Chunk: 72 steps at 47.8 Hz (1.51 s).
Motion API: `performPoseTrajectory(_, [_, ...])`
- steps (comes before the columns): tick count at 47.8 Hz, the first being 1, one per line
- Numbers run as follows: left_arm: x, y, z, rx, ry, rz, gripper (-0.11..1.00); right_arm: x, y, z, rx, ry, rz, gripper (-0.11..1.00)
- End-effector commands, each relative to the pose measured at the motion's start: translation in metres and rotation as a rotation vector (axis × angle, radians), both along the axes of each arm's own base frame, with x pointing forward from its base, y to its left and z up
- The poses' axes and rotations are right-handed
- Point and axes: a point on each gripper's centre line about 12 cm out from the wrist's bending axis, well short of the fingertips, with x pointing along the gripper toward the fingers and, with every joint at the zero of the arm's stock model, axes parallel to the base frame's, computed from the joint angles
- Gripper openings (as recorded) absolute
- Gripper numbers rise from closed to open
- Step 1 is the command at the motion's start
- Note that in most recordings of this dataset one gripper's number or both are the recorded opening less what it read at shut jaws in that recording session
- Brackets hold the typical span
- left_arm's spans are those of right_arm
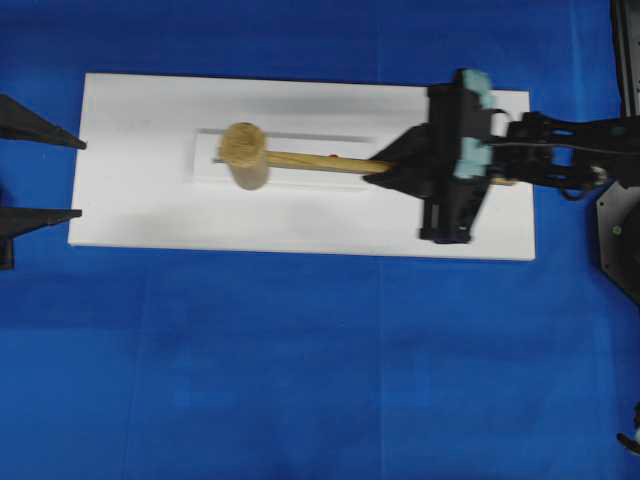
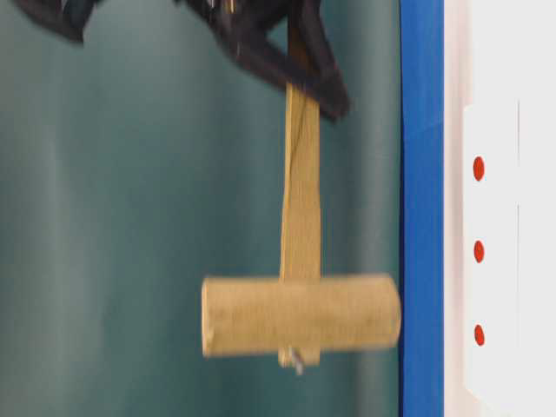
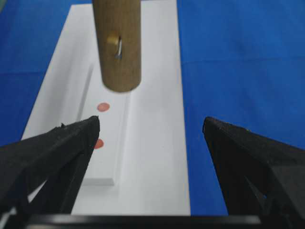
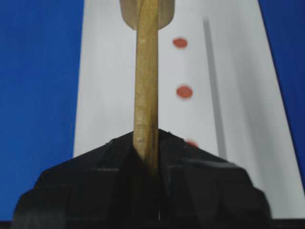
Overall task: Hit the mark with a hammer.
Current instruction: 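Move the mallet head back left toward the left gripper, then grasp the mallet head again with the left gripper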
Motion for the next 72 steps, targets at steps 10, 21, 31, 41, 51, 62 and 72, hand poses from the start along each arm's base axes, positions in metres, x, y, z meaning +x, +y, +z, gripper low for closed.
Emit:
performPoseTrajectory(10, [0.002,0.001,0.001,-0.006,0.001,0.004,0.9,0.037,0.0,0.018,-0.03,-0.043,0.027,0.02])
performPoseTrajectory(21, [0.003,0.001,0.0,-0.005,0.003,0.004,0.9,0.04,0.0,0.018,-0.031,-0.042,0.029,0.02])
performPoseTrajectory(31, [0.014,0.001,-0.003,-0.001,-0.038,0.006,0.9,0.04,0.0,0.019,-0.032,-0.047,0.028,0.02])
performPoseTrajectory(41, [0.042,0.004,-0.001,0.014,-0.073,0.011,0.9,0.04,0.001,0.019,-0.031,-0.044,0.03,0.02])
performPoseTrajectory(51, [0.079,0.016,-0.009,0.011,-0.001,0.056,0.9,0.041,0.004,0.019,-0.031,-0.046,0.04,0.02])
performPoseTrajectory(62, [0.123,0.023,-0.016,0.005,0.068,0.066,0.92,0.041,0.006,0.02,-0.033,-0.047,0.045,0.02])
performPoseTrajectory(72, [0.143,0.025,-0.019,0.001,0.103,0.065,0.94,0.041,0.006,0.021,-0.033,-0.053,0.043,0.02])
